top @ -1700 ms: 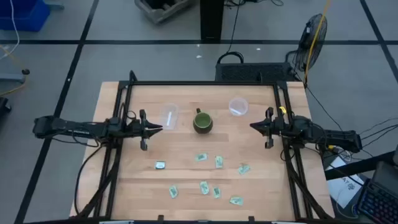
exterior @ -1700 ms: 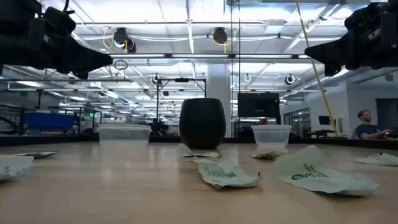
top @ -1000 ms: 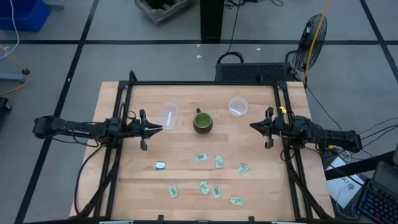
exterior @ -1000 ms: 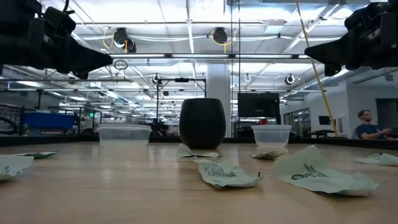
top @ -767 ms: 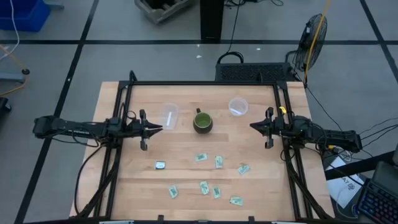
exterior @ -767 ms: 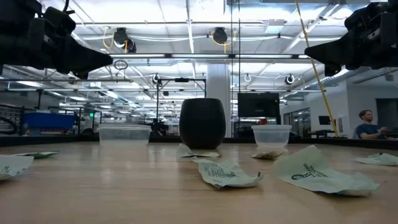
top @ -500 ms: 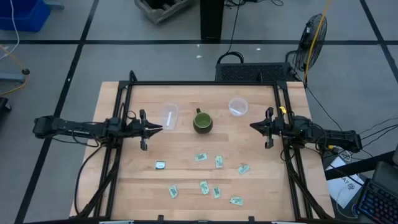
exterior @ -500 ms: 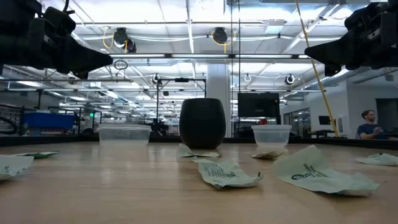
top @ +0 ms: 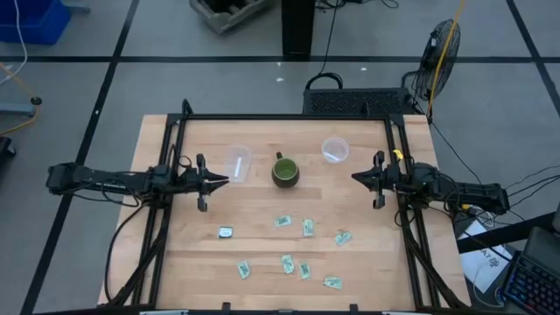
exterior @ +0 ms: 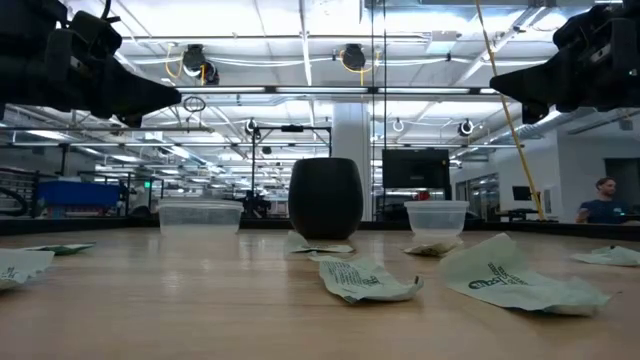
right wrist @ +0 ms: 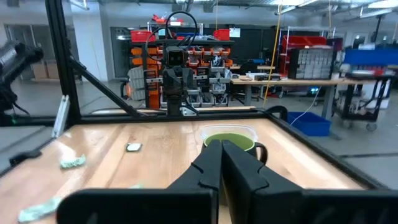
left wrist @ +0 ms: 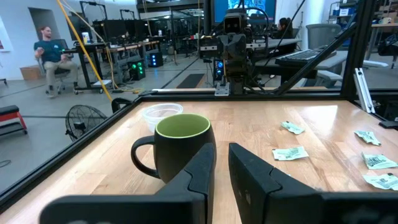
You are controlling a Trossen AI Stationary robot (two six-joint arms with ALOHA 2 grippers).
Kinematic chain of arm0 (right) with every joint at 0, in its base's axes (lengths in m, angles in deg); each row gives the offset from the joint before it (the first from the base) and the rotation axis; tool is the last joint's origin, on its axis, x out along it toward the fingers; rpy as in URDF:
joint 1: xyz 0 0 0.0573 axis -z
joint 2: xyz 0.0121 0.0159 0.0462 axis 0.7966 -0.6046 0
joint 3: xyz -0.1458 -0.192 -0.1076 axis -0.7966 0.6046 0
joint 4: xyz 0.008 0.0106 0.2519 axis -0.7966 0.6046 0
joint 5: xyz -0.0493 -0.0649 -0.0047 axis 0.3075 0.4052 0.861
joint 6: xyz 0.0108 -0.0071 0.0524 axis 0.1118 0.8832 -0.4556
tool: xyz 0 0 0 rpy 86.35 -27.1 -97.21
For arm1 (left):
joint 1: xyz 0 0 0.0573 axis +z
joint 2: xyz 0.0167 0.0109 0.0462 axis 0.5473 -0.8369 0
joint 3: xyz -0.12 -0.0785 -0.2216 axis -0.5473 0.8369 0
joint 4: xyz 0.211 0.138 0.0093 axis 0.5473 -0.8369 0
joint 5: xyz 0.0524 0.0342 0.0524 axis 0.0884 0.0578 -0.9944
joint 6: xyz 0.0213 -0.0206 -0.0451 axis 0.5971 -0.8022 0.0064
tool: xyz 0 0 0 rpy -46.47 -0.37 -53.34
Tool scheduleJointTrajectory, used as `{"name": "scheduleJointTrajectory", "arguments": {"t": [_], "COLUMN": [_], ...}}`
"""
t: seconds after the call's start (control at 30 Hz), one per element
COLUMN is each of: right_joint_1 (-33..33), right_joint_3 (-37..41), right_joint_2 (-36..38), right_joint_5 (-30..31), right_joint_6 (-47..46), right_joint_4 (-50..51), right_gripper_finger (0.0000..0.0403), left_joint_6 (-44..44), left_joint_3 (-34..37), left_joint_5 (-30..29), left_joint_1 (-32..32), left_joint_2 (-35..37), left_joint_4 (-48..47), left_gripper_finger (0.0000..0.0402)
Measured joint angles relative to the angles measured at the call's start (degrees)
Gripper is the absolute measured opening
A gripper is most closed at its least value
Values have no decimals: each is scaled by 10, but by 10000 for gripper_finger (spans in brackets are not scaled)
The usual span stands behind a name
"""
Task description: Pick and place items into bin
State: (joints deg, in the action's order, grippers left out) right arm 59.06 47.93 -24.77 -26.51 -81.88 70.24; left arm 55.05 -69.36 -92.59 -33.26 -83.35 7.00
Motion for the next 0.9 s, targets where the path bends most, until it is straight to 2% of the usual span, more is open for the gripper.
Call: {"name": "scheduleJointTrajectory", "arguments": {"t": [0.1, 0.27, 0.4, 0.47, 0.6, 0.7, 0.77, 0.83, 0.9], "right_joint_1": [0, 0, -4, -23, -96, -163, -196, -221, -238], "right_joint_3": [0, 0, 0, -5, -47, -118, -171, -224, -274], "right_joint_2": [0, -3, -39, -74, -191, -307, -379, -439, -488], "right_joint_5": [2, -10, -79, -89, -56, -5, 12, 12, -27], "right_joint_6": [-68, -208, -235, -236, -197, -132, -78, -45, -37], "right_joint_4": [-48, -216, -372, -431, -425, -437, -409, -355, -328], "right_gripper_finger": [4, 4, 4, 4, 4, 4, 4, 4, 4], "left_joint_6": [0, 0, 0, 0, 0, 0, 0, 0, 0], "left_joint_3": [0, 0, 0, 0, 0, 0, 0, 0, 0], "left_joint_5": [0, 0, 0, 0, 0, 0, 0, 0, 0], "left_joint_1": [0, 0, 0, 0, 0, 0, 0, 0, 0], "left_joint_2": [0, 0, 0, 0, 0, 0, 0, 0, 0], "left_joint_4": [0, 0, 0, 0, 0, 0, 0, 0, 0], "left_gripper_finger": [56, 56, 56, 56, 56, 56, 56, 56, 56]}}
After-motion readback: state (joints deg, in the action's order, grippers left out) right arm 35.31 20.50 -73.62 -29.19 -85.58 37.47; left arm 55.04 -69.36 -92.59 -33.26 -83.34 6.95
